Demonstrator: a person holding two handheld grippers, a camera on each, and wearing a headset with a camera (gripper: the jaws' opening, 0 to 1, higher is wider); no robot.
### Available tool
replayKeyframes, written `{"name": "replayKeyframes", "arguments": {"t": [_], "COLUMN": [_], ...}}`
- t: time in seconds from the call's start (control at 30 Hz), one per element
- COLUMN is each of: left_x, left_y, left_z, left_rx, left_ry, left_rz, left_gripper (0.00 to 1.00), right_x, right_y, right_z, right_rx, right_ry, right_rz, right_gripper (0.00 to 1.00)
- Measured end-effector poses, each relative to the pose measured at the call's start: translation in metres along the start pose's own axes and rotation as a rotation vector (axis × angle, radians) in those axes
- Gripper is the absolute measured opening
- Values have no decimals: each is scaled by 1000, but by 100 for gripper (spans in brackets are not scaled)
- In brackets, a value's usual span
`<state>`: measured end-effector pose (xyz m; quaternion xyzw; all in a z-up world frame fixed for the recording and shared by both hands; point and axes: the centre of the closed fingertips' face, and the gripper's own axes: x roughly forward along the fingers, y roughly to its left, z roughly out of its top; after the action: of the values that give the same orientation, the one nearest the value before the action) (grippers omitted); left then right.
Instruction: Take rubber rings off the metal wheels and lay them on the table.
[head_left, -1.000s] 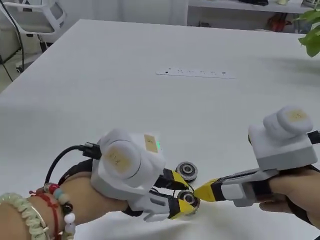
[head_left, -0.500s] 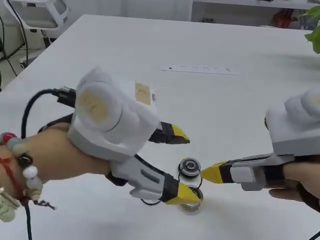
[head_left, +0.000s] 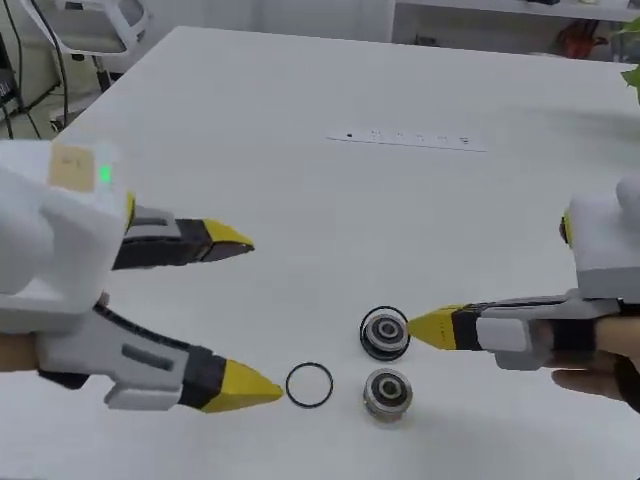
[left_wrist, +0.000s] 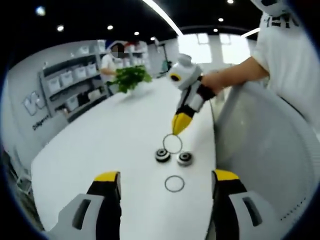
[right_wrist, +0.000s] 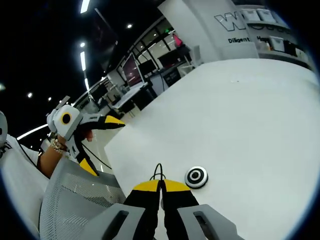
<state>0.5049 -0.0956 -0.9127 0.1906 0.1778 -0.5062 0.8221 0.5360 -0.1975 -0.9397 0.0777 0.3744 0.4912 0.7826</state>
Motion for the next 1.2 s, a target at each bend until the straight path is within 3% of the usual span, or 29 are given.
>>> {"name": "replayKeyframes", "arguments": {"t": [0.17, 0.37, 0.5, 0.8, 0.93, 1.2], "left_x": [-6, -4, -1, 1, 2, 3], "left_y": [-2, -7, -14, -17, -19, -19], "left_z": [-19, -31, -33, -33, -29, -29], "left_rx": [-72, -118, -139, -165, -173, -185], "left_ry": [8, 18, 14, 1, -17, -24], "left_rz": [50, 74, 65, 64, 57, 59], "left_gripper": [80, 87, 88, 88, 88, 87], "right_x": [3, 8, 13, 23, 28, 48], "right_y": [8, 13, 18, 26, 29, 32], "right_z": [1, -2, -4, -8, -15, -6], "right_rx": [-2, -7, -11, -41, -88, -116], "right_ry": [-1, 14, 26, 79, 140, 179], "right_rz": [21, 32, 48, 72, 82, 104], "right_gripper": [0, 0, 0, 0, 0, 0]}}
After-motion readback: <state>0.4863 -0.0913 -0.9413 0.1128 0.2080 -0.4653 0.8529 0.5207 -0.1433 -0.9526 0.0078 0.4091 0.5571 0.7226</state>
